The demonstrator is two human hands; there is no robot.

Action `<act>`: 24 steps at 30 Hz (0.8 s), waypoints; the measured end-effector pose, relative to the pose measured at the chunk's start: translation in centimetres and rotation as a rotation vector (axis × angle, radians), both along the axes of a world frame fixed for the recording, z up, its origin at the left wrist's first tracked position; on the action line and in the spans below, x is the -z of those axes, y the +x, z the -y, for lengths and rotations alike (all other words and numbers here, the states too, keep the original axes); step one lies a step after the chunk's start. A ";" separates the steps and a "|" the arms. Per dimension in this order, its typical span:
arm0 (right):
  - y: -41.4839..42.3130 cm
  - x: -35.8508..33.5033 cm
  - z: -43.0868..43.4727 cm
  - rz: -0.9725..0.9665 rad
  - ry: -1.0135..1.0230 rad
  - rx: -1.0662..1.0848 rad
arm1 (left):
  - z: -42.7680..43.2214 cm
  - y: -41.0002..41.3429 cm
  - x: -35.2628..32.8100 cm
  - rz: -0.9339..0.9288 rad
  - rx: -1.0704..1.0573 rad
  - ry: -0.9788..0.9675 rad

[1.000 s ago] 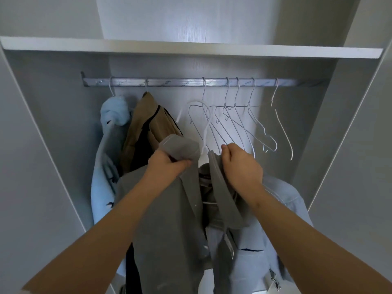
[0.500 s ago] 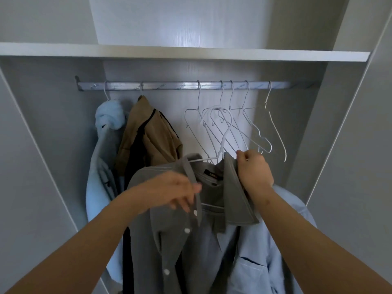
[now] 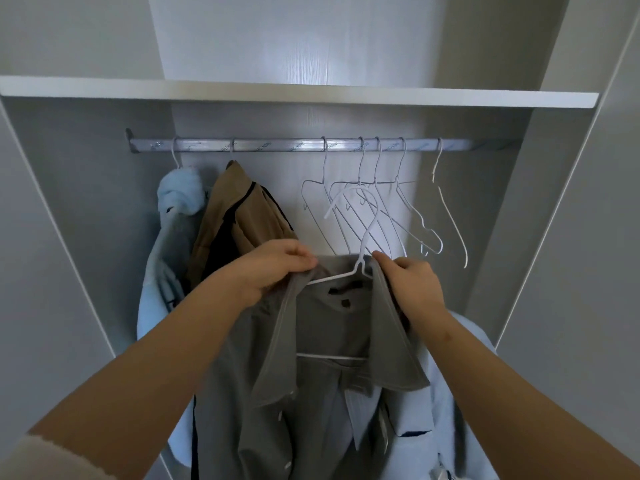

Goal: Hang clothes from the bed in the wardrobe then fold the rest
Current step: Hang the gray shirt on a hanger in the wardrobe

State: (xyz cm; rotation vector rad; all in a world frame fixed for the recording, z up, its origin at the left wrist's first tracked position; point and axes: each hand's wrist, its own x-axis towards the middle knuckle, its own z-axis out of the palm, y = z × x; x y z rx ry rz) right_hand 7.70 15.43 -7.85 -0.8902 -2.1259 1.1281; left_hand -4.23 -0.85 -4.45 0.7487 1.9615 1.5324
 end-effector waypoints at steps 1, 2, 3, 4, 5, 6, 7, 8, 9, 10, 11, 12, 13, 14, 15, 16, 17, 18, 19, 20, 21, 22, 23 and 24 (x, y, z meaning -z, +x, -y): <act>0.1 0.0 -0.1 -0.007 -0.014 -0.001 | 0.0 0.0 -0.1 0.117 -0.020 0.118; 0.1 0.0 -0.2 -0.005 -0.015 0.001 | 0.0 -0.1 -0.1 0.192 -0.034 0.183; 0.0 0.1 -0.3 0.006 -0.004 0.008 | 0.1 -0.1 -0.2 0.225 -0.036 0.202; 0.0 0.2 -0.3 0.017 0.010 0.018 | 0.0 -0.1 -0.2 0.196 -0.047 0.171; -0.1 0.3 -0.3 0.025 0.017 0.025 | -0.1 -0.2 0.0 0.078 -0.073 0.085; -0.2 0.3 -0.3 0.030 0.016 0.027 | -0.1 -0.4 0.1 -0.115 -0.116 -0.036; -0.2 0.4 -0.3 0.035 0.011 0.026 | 0.0 -0.6 0.1 -0.315 -0.153 -0.148; -0.2 0.5 -0.3 0.039 0.004 0.024 | 0.1 -0.6 0.0 -0.450 -0.163 -0.218; -0.2 0.7 -0.2 0.042 -0.002 0.021 | 0.3 -0.5 -0.3 -0.493 -0.150 -0.261; -0.2 0.9 -0.2 0.043 -0.006 0.019 | 0.4 -0.6 -0.4 -0.488 -0.133 -0.282; -0.2 1.0 -0.1 0.047 -0.007 0.014 | 0.5 -0.8 -0.5 -0.483 -0.117 -0.293; -0.2 1.2 0.0 0.051 -0.006 0.006 | 0.6 -0.8 -0.5 -0.459 -0.111 -0.292; -0.2 1.2 0.1 0.056 -0.005 -0.002 | 0.7 -0.8 -0.5 -0.381 -0.104 -0.266; -0.2 1.2 0.1 0.058 -0.007 -0.004 | 0.8 -0.6 -0.3 -0.241 -0.079 -0.211; -0.2 1.3 0.0 0.054 -0.016 -0.002 | 0.9 -0.4 -0.1 -0.066 -0.050 -0.136; -0.2 1.3 0.0 0.043 -0.027 0.003 | 0.9 -0.1 0.2 0.070 -0.039 -0.078; -0.2 1.3 -0.2 0.027 -0.033 0.005 | 0.8 0.1 0.8 0.063 -0.034 -0.073; -0.2 1.3 -0.2 0.016 -0.040 0.001 | 0.6 0.1 1.6 -0.080 -0.040 -0.121; -0.1 1.2 -0.1 0.011 -0.049 -0.009 | 0.4 0.1 2.0 -0.280 -0.057 -0.193; -0.2 1.2 0.0 0.011 -0.059 -0.024 | 0.2 0.4 1.9 -0.510 -0.059 -0.297; -0.2 1.2 0.1 0.010 -0.067 -0.036 | 0.1 0.7 1.7 -0.688 -0.048 -0.385; -0.2 1.2 0.3 0.009 -0.079 -0.044 | 0.0 1.0 1.6 -0.791 -0.009 -0.435; -0.2 1.3 0.5 0.008 -0.095 -0.047 | 0.0 1.0 1.8 -0.786 0.052 -0.440; -0.2 1.2 0.6 0.006 -0.107 -0.044 | 0.0 1.2 2.1 -0.714 0.112 -0.409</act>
